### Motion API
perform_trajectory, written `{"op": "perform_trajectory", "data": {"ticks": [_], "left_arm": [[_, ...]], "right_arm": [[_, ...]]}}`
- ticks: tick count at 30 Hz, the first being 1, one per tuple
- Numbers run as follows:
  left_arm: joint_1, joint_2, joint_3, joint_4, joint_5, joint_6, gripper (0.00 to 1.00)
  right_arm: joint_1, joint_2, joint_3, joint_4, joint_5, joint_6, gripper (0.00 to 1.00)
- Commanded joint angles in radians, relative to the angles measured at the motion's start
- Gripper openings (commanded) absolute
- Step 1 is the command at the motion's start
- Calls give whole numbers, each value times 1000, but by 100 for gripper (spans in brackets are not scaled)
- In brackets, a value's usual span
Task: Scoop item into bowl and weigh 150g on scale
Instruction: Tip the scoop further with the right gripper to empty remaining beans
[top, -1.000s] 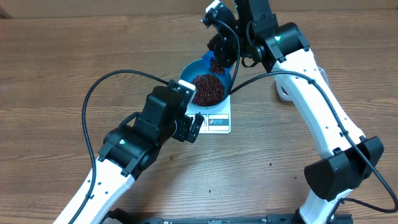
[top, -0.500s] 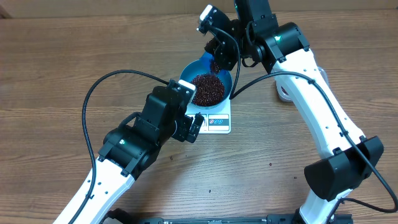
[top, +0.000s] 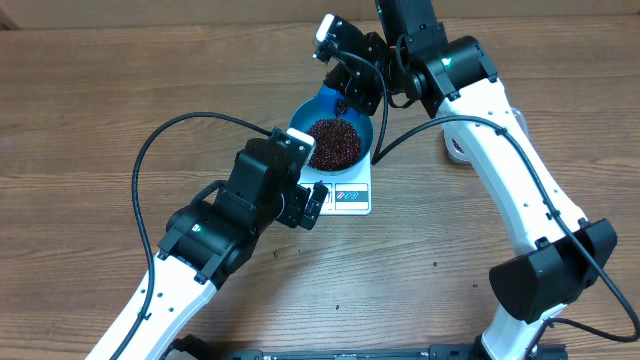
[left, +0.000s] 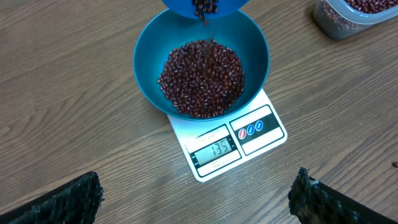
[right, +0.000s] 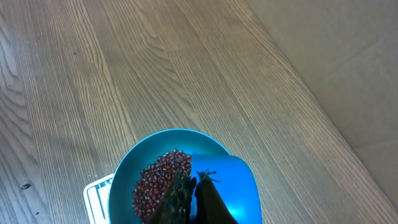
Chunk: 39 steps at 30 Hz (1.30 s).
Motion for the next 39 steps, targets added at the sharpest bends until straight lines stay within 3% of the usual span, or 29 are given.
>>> {"op": "perform_trajectory", "data": {"ticks": [1, 39], "left_arm": [[0, 8, -6, 3, -9, -6, 100], [0, 8, -6, 4, -10, -6, 99]], "right_arm": [[6, -39, 33, 5, -22, -18, 4], [6, -39, 33, 4, -62, -22, 4]]}}
